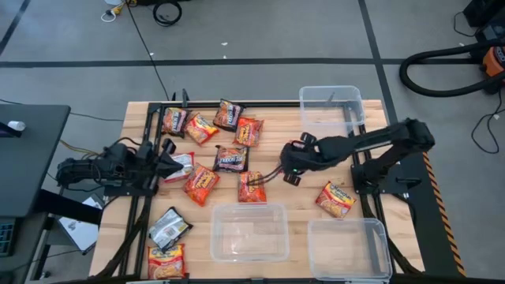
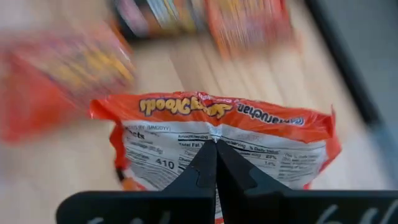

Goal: Sort Maruchan noodles
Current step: Put the orange noodle pack into the bottom left transparent bin

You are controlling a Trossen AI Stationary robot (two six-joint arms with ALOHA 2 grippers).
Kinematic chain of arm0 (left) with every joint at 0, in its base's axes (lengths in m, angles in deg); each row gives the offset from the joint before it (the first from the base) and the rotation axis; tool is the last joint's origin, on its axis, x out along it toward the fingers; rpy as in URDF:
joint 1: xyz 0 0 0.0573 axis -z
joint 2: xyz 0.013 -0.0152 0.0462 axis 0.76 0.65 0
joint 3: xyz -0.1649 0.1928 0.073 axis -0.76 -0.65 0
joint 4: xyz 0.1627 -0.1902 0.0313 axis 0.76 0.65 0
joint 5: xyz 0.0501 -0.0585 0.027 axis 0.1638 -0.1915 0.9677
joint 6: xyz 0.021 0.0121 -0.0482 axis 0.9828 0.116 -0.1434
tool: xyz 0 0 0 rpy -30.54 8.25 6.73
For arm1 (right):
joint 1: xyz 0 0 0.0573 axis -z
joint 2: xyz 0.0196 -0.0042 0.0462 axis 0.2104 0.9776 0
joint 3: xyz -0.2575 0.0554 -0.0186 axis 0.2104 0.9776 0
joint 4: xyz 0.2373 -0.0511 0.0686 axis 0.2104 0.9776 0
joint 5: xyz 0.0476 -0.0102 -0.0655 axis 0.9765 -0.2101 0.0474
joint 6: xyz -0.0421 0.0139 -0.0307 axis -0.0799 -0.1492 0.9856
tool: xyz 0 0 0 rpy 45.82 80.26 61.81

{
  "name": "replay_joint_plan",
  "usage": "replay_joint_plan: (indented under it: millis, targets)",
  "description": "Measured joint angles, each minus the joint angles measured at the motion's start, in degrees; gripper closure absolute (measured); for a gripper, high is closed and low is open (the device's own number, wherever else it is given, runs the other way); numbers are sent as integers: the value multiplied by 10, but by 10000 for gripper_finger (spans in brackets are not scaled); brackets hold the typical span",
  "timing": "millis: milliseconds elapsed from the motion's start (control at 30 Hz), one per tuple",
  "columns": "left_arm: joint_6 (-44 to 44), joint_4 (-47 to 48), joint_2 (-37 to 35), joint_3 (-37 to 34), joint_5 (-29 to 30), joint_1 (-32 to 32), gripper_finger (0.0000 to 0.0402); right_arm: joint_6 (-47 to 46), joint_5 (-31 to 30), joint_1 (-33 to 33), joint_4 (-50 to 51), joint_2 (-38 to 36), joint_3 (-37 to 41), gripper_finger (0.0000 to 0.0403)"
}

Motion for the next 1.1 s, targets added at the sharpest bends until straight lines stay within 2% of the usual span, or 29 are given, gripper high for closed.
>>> replay_joint_plan:
  millis: [133,233,400,533,700,967,1100]
  targets:
    - [-4,-60,24,0,1,0,376,64,-47,-42,-81,-2,-44,400]
    - [-10,-119,73,0,8,0,347,117,-68,-53,-163,-2,-51,400]
    - [-52,-222,205,0,15,7,276,189,-83,-49,-240,-2,-51,400]
    - [-12,-243,332,36,50,46,225,214,-80,-46,-268,-2,-51,400]
    - [138,-219,480,144,91,107,209,193,-41,-44,-261,-2,-51,400]
    - [450,57,663,394,231,180,208,131,65,-40,-206,-2,-51,400]
    - [648,175,737,493,293,201,208,123,109,-32,-199,-2,-51,400]
